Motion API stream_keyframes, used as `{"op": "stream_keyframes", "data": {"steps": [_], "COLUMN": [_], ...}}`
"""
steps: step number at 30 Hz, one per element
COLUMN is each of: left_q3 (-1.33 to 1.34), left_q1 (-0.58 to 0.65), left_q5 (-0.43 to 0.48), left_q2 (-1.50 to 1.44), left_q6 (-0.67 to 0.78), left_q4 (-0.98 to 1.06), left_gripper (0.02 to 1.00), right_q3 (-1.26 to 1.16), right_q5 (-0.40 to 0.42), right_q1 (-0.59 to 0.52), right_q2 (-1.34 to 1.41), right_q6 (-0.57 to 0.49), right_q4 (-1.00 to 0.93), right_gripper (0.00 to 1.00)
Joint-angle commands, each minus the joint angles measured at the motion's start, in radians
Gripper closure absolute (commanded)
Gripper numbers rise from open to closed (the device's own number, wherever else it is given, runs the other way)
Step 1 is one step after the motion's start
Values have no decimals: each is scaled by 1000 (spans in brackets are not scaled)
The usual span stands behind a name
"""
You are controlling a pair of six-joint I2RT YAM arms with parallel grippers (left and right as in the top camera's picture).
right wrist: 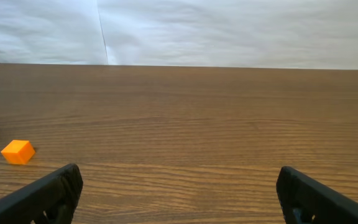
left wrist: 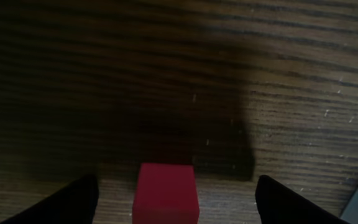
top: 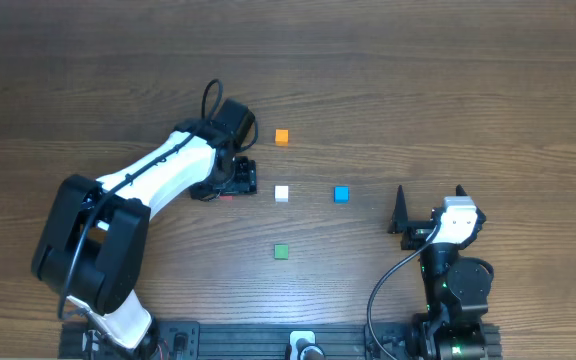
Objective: Stack Cubes
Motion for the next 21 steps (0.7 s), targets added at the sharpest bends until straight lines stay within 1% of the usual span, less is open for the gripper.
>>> {"op": "stream_keyframes", "data": {"steps": [1, 9, 13, 21], "left_q3": [5, -47, -68, -68], "left_q1": [-3, -3, -3, -3], "left_q5": [-15, -11, -11, -10], "left_q2": [13, 13, 13, 12], "left_q6": [57, 133, 136, 139], "left_q4": [8, 63, 82, 87], "left_gripper": [253, 292, 329, 362], "right_q3": [-9, -9, -9, -9], "right_q5": [-5, -5, -5, -5], "right_q1": [-7, -7, -7, -7], "right_q2": [-8, -8, -8, -8], "right_q6": [-5, -5, -5, -5], "right_q4": [2, 2, 2, 2], "right_gripper": [7, 7, 9, 9]}}
